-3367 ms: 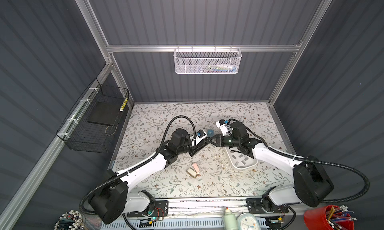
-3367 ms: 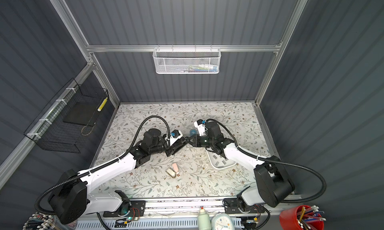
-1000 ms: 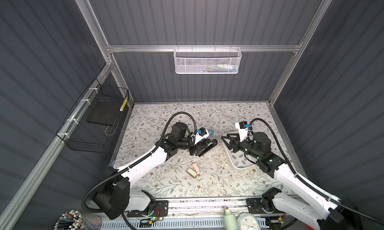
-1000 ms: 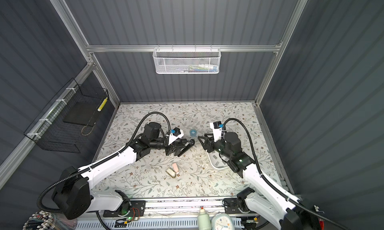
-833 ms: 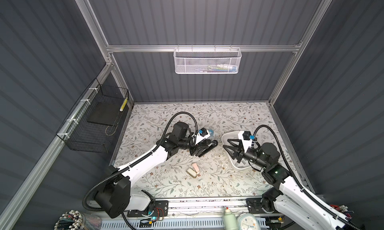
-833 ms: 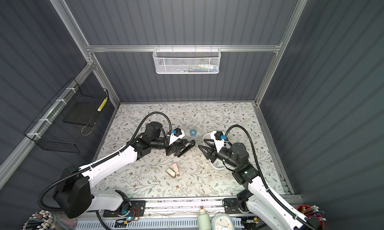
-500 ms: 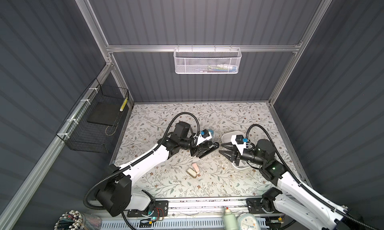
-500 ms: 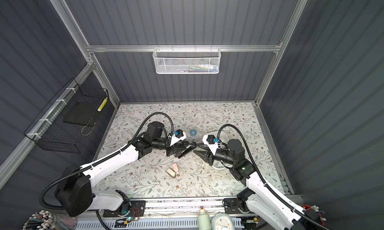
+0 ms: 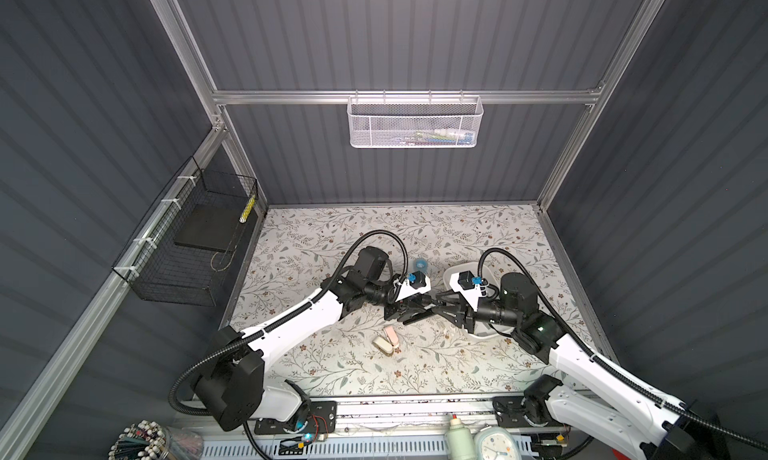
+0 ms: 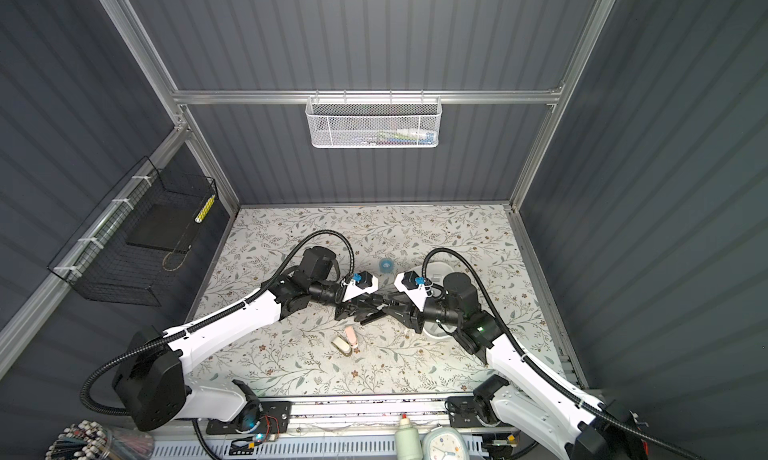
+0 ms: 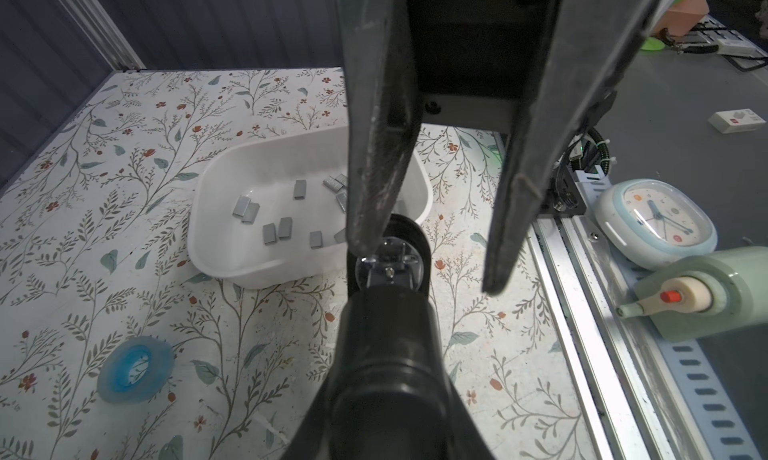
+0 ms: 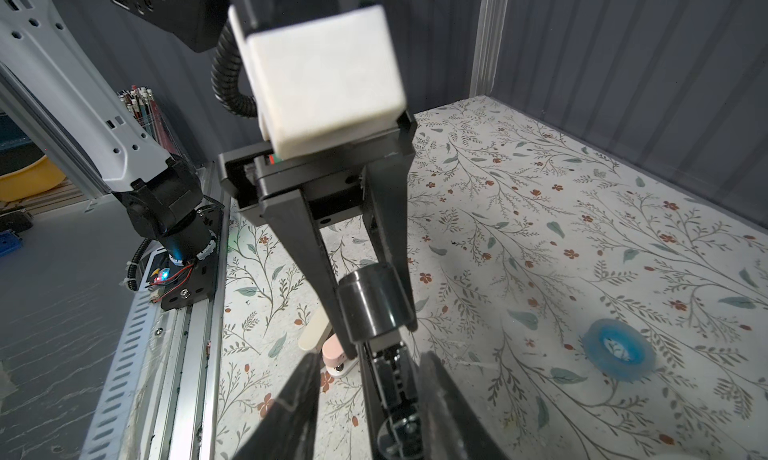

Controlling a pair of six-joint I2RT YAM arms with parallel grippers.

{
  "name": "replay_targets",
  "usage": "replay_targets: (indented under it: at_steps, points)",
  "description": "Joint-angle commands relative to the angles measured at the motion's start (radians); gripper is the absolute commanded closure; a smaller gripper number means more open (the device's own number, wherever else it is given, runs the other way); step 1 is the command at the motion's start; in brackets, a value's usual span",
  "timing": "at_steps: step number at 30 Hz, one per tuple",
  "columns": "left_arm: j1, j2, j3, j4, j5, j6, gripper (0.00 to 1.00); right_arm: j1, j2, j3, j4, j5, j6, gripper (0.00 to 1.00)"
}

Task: Load the staples into the stapler
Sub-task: 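Grasp the stapler end with the right gripper while the left gripper holds it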

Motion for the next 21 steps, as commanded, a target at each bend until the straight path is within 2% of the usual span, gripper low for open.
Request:
replay_targets:
  at_steps: [1, 9, 17, 21]
  points:
    - [-0.006, -0.015, 0.043, 0.012, 0.056, 0.036, 1.0, 0.007, 0.013, 0.043, -0.039, -0.026, -0.019, 0.59]
    - [-0.006, -0.044, 0.045, 0.01, 0.111, 0.029, 1.0, 0.01, 0.046, 0.076, -0.115, 0.008, -0.052, 0.62]
    - [-0.002, -0.083, 0.047, 0.017, 0.126, -0.01, 1.0, 0.009, 0.062, 0.094, -0.153, -0.01, -0.069, 0.64]
    - [-0.001, -0.086, 0.06, 0.001, 0.142, -0.015, 1.0, 0.011, 0.066, 0.104, -0.182, -0.002, -0.084, 0.69]
